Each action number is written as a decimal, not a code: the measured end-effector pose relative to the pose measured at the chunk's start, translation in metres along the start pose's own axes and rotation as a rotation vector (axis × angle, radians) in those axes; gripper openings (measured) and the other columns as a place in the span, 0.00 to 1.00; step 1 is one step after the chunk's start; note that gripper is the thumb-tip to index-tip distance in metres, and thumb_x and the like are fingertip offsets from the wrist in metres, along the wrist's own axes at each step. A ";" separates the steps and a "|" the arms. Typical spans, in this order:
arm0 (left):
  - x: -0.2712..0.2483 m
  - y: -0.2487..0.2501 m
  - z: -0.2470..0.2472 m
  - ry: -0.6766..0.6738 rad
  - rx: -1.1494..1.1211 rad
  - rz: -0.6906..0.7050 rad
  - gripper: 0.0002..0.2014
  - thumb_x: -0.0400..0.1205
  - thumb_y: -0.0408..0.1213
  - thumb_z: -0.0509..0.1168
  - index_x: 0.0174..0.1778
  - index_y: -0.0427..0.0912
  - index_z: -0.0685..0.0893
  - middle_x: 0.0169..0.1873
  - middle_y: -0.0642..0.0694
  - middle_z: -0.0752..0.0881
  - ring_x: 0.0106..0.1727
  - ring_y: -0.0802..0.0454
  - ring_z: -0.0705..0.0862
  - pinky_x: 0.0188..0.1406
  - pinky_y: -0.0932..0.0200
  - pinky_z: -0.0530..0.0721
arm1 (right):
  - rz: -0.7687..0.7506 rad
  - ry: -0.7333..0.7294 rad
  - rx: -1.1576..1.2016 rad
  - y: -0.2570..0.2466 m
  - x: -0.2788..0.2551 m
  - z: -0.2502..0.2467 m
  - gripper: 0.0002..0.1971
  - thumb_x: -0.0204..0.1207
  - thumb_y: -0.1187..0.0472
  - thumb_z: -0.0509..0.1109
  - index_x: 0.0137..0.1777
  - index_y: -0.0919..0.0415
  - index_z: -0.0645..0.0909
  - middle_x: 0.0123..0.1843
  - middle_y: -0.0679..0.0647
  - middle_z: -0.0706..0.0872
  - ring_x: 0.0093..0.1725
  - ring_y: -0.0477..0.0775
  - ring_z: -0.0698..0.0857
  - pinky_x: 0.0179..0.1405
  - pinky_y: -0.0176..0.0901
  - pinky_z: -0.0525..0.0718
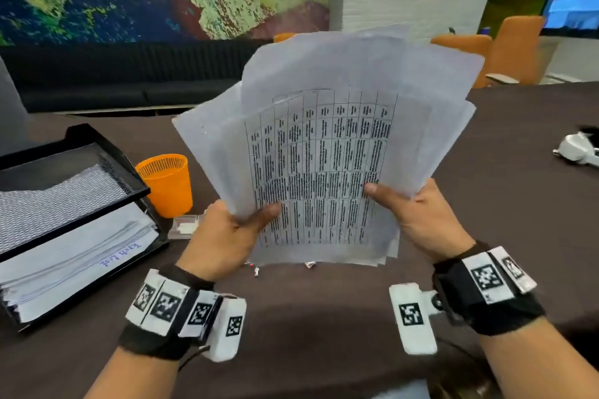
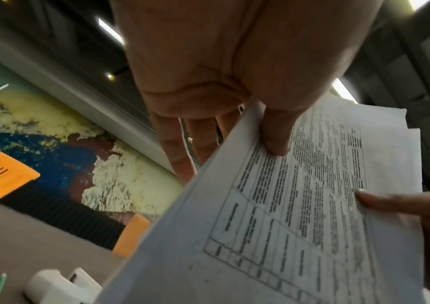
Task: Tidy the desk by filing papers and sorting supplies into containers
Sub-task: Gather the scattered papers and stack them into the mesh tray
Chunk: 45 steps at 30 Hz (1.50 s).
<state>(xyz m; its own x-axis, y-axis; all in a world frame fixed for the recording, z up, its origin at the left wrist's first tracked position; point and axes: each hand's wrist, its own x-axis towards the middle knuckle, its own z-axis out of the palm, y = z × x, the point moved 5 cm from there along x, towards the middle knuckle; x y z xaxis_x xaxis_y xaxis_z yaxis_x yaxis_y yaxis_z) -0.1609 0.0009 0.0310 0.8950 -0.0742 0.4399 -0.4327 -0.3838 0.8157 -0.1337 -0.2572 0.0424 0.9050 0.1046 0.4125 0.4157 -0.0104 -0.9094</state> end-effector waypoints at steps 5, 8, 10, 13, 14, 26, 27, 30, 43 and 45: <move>0.001 -0.003 0.007 -0.063 -0.115 -0.023 0.19 0.75 0.33 0.74 0.57 0.59 0.83 0.50 0.74 0.88 0.57 0.75 0.84 0.52 0.79 0.79 | 0.047 -0.049 0.026 0.005 0.001 0.001 0.14 0.73 0.69 0.75 0.57 0.56 0.87 0.55 0.50 0.92 0.58 0.50 0.90 0.59 0.41 0.87; 0.001 -0.011 0.010 -0.106 -0.234 -0.074 0.24 0.70 0.35 0.77 0.62 0.51 0.84 0.56 0.59 0.90 0.60 0.61 0.87 0.57 0.67 0.85 | 0.090 -0.105 0.036 0.007 0.001 0.001 0.22 0.68 0.64 0.78 0.64 0.60 0.84 0.59 0.53 0.91 0.61 0.52 0.89 0.62 0.48 0.86; 0.002 -0.011 0.009 -0.080 -0.281 -0.068 0.25 0.69 0.34 0.76 0.63 0.46 0.84 0.57 0.54 0.91 0.60 0.57 0.88 0.57 0.62 0.86 | 0.107 -0.116 0.054 0.009 0.001 0.000 0.25 0.66 0.63 0.78 0.65 0.62 0.83 0.60 0.55 0.91 0.61 0.54 0.89 0.64 0.52 0.85; 0.003 -0.009 0.015 -0.044 -0.374 -0.055 0.22 0.71 0.35 0.77 0.61 0.45 0.84 0.56 0.53 0.91 0.60 0.55 0.88 0.54 0.63 0.87 | 0.091 -0.135 0.058 0.012 0.001 0.005 0.22 0.68 0.66 0.77 0.63 0.61 0.83 0.60 0.55 0.91 0.61 0.54 0.89 0.65 0.51 0.85; 0.003 -0.006 0.018 -0.033 -0.385 -0.044 0.22 0.72 0.37 0.78 0.62 0.45 0.84 0.57 0.53 0.91 0.61 0.54 0.88 0.54 0.63 0.86 | 0.068 -0.134 0.056 0.012 0.001 0.007 0.20 0.70 0.68 0.76 0.62 0.59 0.84 0.59 0.55 0.91 0.61 0.54 0.89 0.65 0.51 0.85; 0.003 0.011 -0.006 0.059 -0.437 0.048 0.20 0.68 0.44 0.79 0.56 0.45 0.89 0.54 0.46 0.92 0.58 0.48 0.90 0.51 0.59 0.88 | 0.002 -0.175 0.113 -0.013 -0.001 0.009 0.17 0.67 0.68 0.76 0.57 0.63 0.86 0.55 0.57 0.92 0.57 0.56 0.90 0.57 0.46 0.88; 0.003 0.009 -0.005 0.055 -0.454 0.034 0.20 0.69 0.45 0.79 0.56 0.46 0.89 0.55 0.44 0.91 0.58 0.46 0.89 0.52 0.57 0.89 | 0.019 -0.191 0.106 -0.011 -0.001 0.007 0.18 0.67 0.67 0.77 0.58 0.63 0.86 0.56 0.57 0.92 0.58 0.57 0.90 0.58 0.48 0.87; 0.005 0.004 -0.002 0.063 -0.487 -0.026 0.15 0.73 0.35 0.71 0.57 0.43 0.87 0.54 0.45 0.92 0.56 0.48 0.90 0.49 0.58 0.89 | 0.052 -0.282 0.076 -0.003 0.000 0.007 0.21 0.69 0.67 0.77 0.63 0.62 0.84 0.60 0.57 0.91 0.62 0.57 0.88 0.63 0.50 0.85; 0.006 -0.010 0.006 -0.012 -0.268 -0.118 0.17 0.80 0.27 0.67 0.55 0.55 0.85 0.51 0.64 0.91 0.56 0.65 0.88 0.51 0.70 0.84 | 0.122 -0.116 0.017 0.023 0.006 0.013 0.10 0.77 0.71 0.72 0.56 0.61 0.88 0.56 0.54 0.92 0.57 0.51 0.90 0.58 0.41 0.87; 0.004 -0.009 0.006 -0.006 -0.298 -0.107 0.15 0.75 0.31 0.71 0.54 0.54 0.87 0.52 0.58 0.92 0.56 0.61 0.89 0.50 0.68 0.86 | 0.161 -0.152 0.034 0.027 0.005 0.011 0.11 0.76 0.72 0.72 0.57 0.62 0.88 0.56 0.54 0.92 0.58 0.52 0.90 0.60 0.44 0.86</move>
<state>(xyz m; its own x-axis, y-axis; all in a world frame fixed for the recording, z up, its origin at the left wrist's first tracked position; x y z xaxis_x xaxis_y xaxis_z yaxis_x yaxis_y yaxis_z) -0.1528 -0.0018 0.0235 0.9374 -0.0540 0.3441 -0.3480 -0.1033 0.9318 -0.1194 -0.2459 0.0193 0.9341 0.2535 0.2513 0.2612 -0.0057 -0.9653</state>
